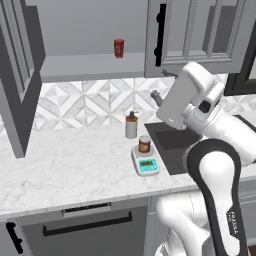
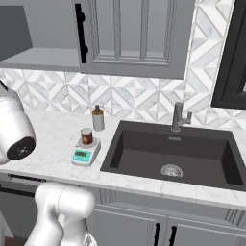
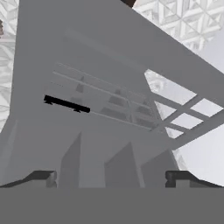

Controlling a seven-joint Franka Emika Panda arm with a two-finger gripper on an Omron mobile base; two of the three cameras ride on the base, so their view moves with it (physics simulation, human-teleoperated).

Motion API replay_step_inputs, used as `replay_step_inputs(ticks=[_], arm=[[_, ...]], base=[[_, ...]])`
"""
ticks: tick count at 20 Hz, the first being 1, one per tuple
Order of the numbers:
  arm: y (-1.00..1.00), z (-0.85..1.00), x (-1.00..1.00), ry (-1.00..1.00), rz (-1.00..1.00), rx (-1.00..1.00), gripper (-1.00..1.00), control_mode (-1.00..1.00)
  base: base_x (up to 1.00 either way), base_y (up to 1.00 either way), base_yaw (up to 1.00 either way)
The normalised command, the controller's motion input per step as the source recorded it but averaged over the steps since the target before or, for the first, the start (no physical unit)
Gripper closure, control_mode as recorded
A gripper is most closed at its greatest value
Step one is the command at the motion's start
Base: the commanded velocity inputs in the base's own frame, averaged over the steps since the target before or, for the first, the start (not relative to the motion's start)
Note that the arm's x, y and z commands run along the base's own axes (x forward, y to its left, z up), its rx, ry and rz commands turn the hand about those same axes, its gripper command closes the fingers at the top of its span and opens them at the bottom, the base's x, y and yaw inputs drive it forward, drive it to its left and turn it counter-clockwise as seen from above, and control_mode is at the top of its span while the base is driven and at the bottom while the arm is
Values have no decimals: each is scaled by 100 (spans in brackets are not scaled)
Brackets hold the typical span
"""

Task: Pick the canned food and place it on the digital scale for weighing, and close the cabinet.

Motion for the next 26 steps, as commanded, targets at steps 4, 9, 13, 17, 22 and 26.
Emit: replay_step_inputs(ticks=[4,9,13,17,22,26], arm=[[100,-58,-4,0,-3,4,-100,-100],[100,-77,0,0,-1,11,-100,-100],[94,-78,0,0,0,21,-100,-100],[96,-49,-2,0,-1,10,-100,-100],[86,-22,0,0,-1,0,-100,-100],[57,-47,-1,-4,-1,1,-100,-100]], base=[[0,0,0],[0,0,0],[0,0,0],[0,0,0],[0,0,0],[0,0,0]])
